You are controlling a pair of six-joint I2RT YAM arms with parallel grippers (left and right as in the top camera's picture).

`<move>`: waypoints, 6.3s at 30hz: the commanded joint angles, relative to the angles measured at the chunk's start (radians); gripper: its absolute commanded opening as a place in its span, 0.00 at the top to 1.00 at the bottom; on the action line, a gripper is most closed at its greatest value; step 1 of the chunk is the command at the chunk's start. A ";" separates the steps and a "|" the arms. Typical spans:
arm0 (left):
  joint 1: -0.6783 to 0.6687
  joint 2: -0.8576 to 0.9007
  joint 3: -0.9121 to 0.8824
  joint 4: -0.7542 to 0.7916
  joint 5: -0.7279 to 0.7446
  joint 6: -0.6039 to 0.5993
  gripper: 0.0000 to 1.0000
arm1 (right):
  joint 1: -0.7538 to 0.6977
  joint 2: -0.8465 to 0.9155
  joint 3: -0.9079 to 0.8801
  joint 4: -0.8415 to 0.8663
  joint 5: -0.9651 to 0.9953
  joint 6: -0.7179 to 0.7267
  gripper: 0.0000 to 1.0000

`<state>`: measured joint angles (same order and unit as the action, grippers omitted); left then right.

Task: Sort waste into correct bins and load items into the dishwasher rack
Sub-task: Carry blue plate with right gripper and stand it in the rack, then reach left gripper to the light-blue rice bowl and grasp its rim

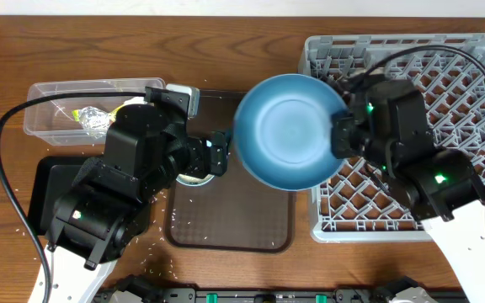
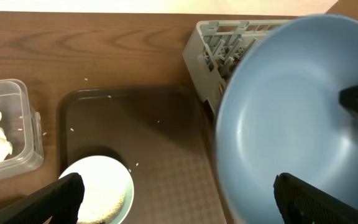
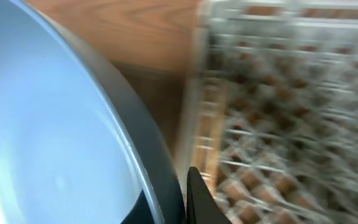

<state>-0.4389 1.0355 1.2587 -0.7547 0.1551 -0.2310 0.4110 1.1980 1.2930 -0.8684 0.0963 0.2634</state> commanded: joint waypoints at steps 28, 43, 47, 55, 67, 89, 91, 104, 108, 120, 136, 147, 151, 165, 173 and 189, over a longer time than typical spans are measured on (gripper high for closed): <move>0.000 -0.024 0.022 -0.030 0.006 0.010 0.02 | -0.451 0.203 0.002 0.694 1.171 -0.773 0.99; 0.000 -0.024 0.022 -0.030 0.006 0.010 0.02 | -0.448 0.395 0.002 0.908 0.951 -1.315 0.99; 0.000 -0.024 0.022 -0.031 0.006 0.010 0.02 | -0.389 0.430 0.002 0.877 0.922 -1.316 0.99; 0.000 -0.024 0.022 -0.065 0.006 0.010 0.02 | -0.317 0.491 0.002 0.880 0.995 -1.223 0.99; 0.000 -0.024 0.022 -0.071 0.006 0.010 0.02 | -0.290 0.506 0.002 0.806 1.040 -1.135 0.99; 0.000 -0.024 0.022 -0.105 0.006 0.010 0.02 | -0.202 0.506 0.001 0.649 0.901 -1.050 0.30; 0.000 -0.024 0.022 -0.105 0.006 0.010 0.02 | -0.181 0.506 0.001 0.616 0.864 -1.043 0.30; 0.000 -0.024 0.022 -0.105 0.006 0.010 0.02 | -0.024 0.484 0.001 0.539 0.858 -0.791 0.24; 0.000 -0.024 0.022 -0.104 0.006 0.010 0.02 | 0.051 0.454 0.001 0.445 0.766 -0.653 0.20; 0.006 -0.023 0.022 -0.286 -0.298 -0.101 0.14 | 0.136 0.358 0.001 0.174 -0.039 -0.031 0.28; 0.060 0.222 -0.057 -0.275 -0.141 -0.123 0.20 | 0.073 0.245 0.001 0.103 -0.138 0.099 0.30; 0.060 0.522 -0.057 -0.197 -0.013 0.018 0.30 | -0.072 0.023 0.001 -0.027 -0.127 0.099 0.28; 0.052 0.599 -0.057 -0.152 -0.005 0.020 0.35 | -0.126 0.000 0.001 -0.057 -0.127 0.099 0.28; -0.023 0.801 -0.057 -0.041 -0.069 -0.010 0.56 | -0.140 0.001 0.001 -0.097 -0.131 0.099 0.28; -0.023 0.712 -0.050 -0.079 -0.120 -0.018 0.55 | -0.140 0.001 0.001 -0.097 -0.130 0.099 0.27; 0.241 0.646 -0.100 -0.095 -0.104 -0.027 0.54 | -0.140 0.001 0.001 -0.097 -0.130 0.099 0.27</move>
<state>-0.2333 1.6268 1.1919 -0.8669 -0.0723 -0.3080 0.2836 1.2057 1.2865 -0.9676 -0.0307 0.3534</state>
